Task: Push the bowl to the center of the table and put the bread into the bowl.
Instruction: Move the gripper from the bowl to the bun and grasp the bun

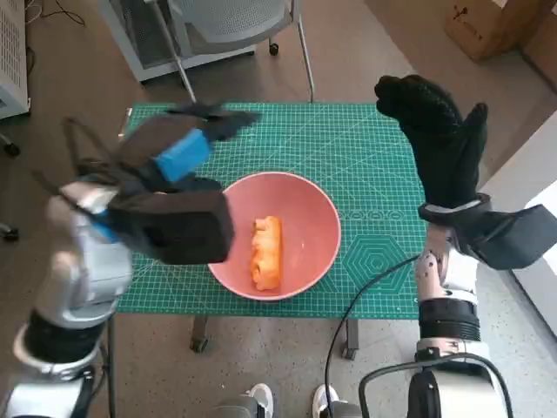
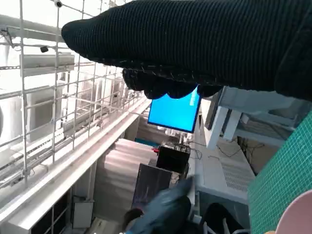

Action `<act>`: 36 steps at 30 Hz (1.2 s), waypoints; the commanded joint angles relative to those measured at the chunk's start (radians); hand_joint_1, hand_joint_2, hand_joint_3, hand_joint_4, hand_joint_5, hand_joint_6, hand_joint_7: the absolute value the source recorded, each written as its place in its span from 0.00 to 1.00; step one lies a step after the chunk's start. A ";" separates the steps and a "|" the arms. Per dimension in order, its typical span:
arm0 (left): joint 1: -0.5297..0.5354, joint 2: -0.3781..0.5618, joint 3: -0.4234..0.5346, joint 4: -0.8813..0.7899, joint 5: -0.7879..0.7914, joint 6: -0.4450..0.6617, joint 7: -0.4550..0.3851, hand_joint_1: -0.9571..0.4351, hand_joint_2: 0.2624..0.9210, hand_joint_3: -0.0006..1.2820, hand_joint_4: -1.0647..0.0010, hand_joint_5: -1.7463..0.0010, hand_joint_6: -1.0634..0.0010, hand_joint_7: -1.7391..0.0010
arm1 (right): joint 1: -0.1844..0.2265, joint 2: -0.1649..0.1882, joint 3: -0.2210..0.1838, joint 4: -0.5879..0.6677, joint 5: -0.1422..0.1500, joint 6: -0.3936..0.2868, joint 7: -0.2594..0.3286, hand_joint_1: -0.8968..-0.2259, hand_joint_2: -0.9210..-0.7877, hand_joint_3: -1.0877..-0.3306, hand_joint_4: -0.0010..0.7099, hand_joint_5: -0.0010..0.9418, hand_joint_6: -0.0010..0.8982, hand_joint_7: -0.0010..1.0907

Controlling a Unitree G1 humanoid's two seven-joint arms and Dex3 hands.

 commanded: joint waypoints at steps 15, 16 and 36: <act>0.084 0.165 0.114 0.073 -0.082 -0.002 -0.058 0.74 0.67 0.00 0.99 1.00 0.79 1.00 | 0.001 -0.006 0.002 0.033 -0.001 0.014 0.006 0.54 0.00 0.73 0.35 0.00 0.41 0.00; 0.087 0.164 0.112 0.086 -0.086 -0.009 -0.053 0.75 0.67 0.00 1.00 1.00 0.80 1.00 | 0.000 -0.006 0.002 0.035 -0.001 0.014 0.007 0.54 0.00 0.73 0.35 0.00 0.40 0.00; 0.007 0.135 -0.036 0.315 -0.040 -0.066 -0.025 0.76 0.67 0.00 1.00 1.00 0.82 1.00 | -0.010 -0.017 0.004 0.060 -0.004 -0.003 0.022 0.52 0.00 0.74 0.34 0.00 0.40 0.00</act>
